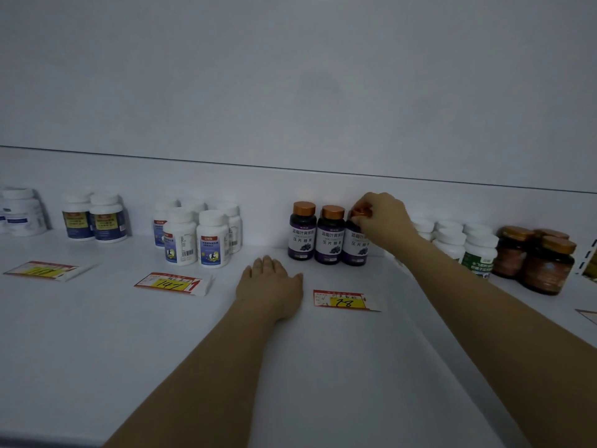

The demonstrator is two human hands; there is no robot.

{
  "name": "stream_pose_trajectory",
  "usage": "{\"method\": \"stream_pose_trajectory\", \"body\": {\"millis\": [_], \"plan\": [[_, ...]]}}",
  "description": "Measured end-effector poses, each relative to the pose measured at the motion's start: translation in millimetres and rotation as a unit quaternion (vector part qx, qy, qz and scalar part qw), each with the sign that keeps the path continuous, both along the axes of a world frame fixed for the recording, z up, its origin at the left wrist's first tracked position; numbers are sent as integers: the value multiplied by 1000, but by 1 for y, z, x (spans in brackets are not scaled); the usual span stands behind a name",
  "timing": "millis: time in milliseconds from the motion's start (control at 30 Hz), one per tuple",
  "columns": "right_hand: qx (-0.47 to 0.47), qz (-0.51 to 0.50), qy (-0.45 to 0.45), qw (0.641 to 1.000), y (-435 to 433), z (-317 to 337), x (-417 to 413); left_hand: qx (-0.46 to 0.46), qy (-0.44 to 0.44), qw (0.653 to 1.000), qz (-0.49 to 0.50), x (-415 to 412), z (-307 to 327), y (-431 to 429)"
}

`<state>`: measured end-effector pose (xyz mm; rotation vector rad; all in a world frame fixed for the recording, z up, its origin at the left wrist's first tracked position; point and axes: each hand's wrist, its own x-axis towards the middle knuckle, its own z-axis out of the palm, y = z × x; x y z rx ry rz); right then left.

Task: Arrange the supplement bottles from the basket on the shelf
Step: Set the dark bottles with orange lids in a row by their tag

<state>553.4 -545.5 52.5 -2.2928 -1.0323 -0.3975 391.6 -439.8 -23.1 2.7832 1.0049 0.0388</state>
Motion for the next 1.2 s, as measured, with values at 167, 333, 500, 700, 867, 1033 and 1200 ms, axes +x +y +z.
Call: {"method": "stream_pose_trajectory", "body": {"millis": [167,333,500,700,867,1033,1200], "plan": [[94,11,35,995,-28,25,-15,3,-181,984,-2,4,8,-4],[143,44,25,988,-48,44,-49,-152,-328,918,-163,6,30,-36],[180,52,75,979,-45,26,-64,-173,-315,918,-168,6,32,-40],[260,156,280,911,-50,2,-48,-243,-309,903,-175,4,32,-38],[301,213,340,865,-53,-2,-41,-285,-316,889,-171,5,32,-38],[276,211,343,873,-50,-1,-42,-259,-323,896,-162,6,31,-38],[299,177,362,865,-48,4,-46,-197,-355,902,-148,6,31,-40]]}}
